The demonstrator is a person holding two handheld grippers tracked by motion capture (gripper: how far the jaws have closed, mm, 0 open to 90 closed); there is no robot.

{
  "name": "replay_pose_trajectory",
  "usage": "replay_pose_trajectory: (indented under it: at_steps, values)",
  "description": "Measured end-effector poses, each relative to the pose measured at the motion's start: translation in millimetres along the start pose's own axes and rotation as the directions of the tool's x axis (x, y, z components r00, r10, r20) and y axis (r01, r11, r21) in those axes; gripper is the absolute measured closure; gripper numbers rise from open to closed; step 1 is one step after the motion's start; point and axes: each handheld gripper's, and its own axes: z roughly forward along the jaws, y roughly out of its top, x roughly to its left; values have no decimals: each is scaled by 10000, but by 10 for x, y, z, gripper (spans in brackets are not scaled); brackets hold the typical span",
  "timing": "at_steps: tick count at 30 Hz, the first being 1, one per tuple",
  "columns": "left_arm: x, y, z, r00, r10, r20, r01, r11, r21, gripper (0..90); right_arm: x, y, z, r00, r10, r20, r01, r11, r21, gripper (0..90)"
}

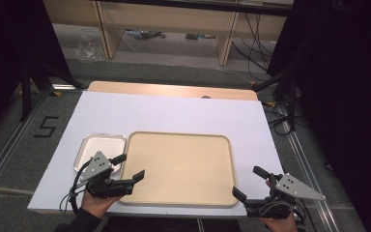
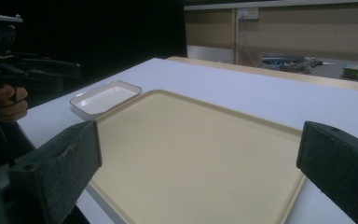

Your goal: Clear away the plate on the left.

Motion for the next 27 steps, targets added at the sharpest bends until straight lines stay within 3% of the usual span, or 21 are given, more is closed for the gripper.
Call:
replay_pose_trajectory:
  at_steps: [5, 21, 24, 27]
  values:
    - [33, 5, 1, 9999, 172, 1, -172, 9998, 28, 156, 2, 0, 2, 10000, 28, 36, -28, 10000, -14, 5]
    - [98, 22, -14, 9998, 24, -216, -23, 10000, 52, 157, 0, 1, -1, 10000, -1, -18, 1, 10000, 11, 5]
    - [149, 34, -19, 9984, 315, -473, -306, 9993, 198, 157, 2, 1, -2, 10000, -10, -39, 10, 10000, 3, 5]
    - [242, 39, -34, 9972, 244, -701, -226, 9994, 267, 157, 3, 1, -3, 10000, -16, -42, 16, 10000, 2, 5]
